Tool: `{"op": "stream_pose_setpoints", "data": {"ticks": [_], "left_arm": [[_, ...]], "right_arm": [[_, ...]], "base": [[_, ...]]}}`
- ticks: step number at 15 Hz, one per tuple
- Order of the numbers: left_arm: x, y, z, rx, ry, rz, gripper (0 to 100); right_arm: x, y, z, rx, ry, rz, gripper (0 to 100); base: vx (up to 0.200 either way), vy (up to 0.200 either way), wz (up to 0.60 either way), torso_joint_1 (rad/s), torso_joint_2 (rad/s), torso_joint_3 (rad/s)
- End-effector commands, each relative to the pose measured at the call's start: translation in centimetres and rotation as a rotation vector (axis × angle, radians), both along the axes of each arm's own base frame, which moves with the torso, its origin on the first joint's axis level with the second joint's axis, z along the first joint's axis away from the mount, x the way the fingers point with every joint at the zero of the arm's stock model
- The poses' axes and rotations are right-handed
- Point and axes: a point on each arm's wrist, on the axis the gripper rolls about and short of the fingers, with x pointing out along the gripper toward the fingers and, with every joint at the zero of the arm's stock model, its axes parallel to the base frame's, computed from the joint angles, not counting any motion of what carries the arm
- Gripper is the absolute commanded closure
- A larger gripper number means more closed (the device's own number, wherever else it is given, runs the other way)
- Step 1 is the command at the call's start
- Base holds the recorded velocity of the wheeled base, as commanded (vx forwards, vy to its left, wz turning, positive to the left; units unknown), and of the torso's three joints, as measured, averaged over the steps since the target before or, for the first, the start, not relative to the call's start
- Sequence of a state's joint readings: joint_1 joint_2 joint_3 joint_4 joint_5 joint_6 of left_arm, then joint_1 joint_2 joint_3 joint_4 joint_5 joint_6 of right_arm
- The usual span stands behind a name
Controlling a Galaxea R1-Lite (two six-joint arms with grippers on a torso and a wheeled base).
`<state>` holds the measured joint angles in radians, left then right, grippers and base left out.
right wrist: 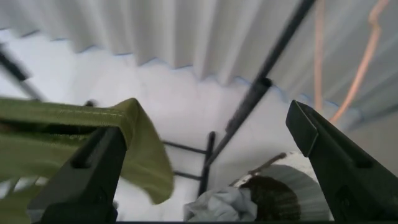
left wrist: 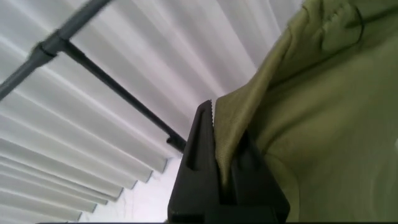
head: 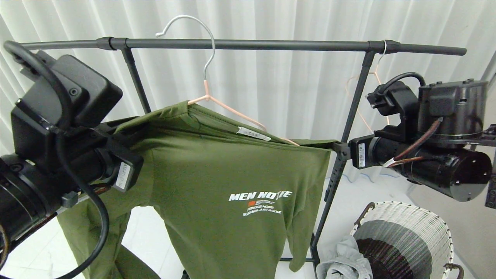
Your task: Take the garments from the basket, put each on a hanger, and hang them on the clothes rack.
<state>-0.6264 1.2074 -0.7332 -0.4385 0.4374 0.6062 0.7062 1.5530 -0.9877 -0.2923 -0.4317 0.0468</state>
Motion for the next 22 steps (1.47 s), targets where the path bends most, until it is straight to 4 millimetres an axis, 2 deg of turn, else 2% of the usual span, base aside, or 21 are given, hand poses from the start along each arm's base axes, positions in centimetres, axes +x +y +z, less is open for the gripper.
{"op": "stream_pose_setpoints", "data": {"ticks": [1, 2, 4, 6, 11, 16, 19, 22], "left_arm": [[0.9, -0.3, -0.6, -0.016, 0.001, 0.015, 100], [1.2, -0.6, -0.6, -0.049, -0.015, 0.012, 100], [1.4, -0.8, -0.5, -0.084, -0.035, -0.025, 100], [1.4, -1.0, -0.4, -0.093, -0.046, -0.104, 100], [1.1, -1.0, -0.2, -0.108, -0.062, -0.175, 100], [1.1, -1.1, -0.2, -0.112, -0.073, -0.214, 100], [1.1, -1.1, -0.1, -0.113, -0.075, -0.216, 100], [1.1, -1.2, -0.2, -0.112, -0.073, -0.219, 100]], "right_arm": [[-3.4, -0.5, 2.3, 0.049, -0.020, 0.151, 0], [-4.5, -0.7, 2.8, 0.058, -0.013, 0.223, 0], [-5.3, -0.9, 3.2, 0.035, -0.019, 0.283, 0], [-5.4, -0.9, 3.6, 0.003, -0.045, 0.328, 0], [-4.3, 0.2, 4.8, -0.043, -0.073, 0.458, 0], [-2.0, 2.9, 5.9, -0.096, -0.090, 0.553, 0], [-1.8, 4.6, 5.8, -0.104, -0.075, 0.589, 0], [-1.4, 5.5, 5.0, -0.128, -0.056, 0.601, 0]], "base": [[0.000, 0.000, 0.00, 0.000, 0.00, 0.000], [0.000, 0.000, 0.00, 0.000, 0.00, 0.000], [0.000, 0.000, 0.00, 0.000, 0.00, 0.000], [0.000, 0.000, 0.00, 0.000, 0.00, 0.000], [0.000, 0.000, 0.00, 0.000, 0.00, 0.000], [0.000, 0.000, 0.00, 0.000, 0.00, 0.000], [0.000, 0.000, 0.00, 0.000, 0.00, 0.000], [0.000, 0.000, 0.00, 0.000, 0.00, 0.000]]}}
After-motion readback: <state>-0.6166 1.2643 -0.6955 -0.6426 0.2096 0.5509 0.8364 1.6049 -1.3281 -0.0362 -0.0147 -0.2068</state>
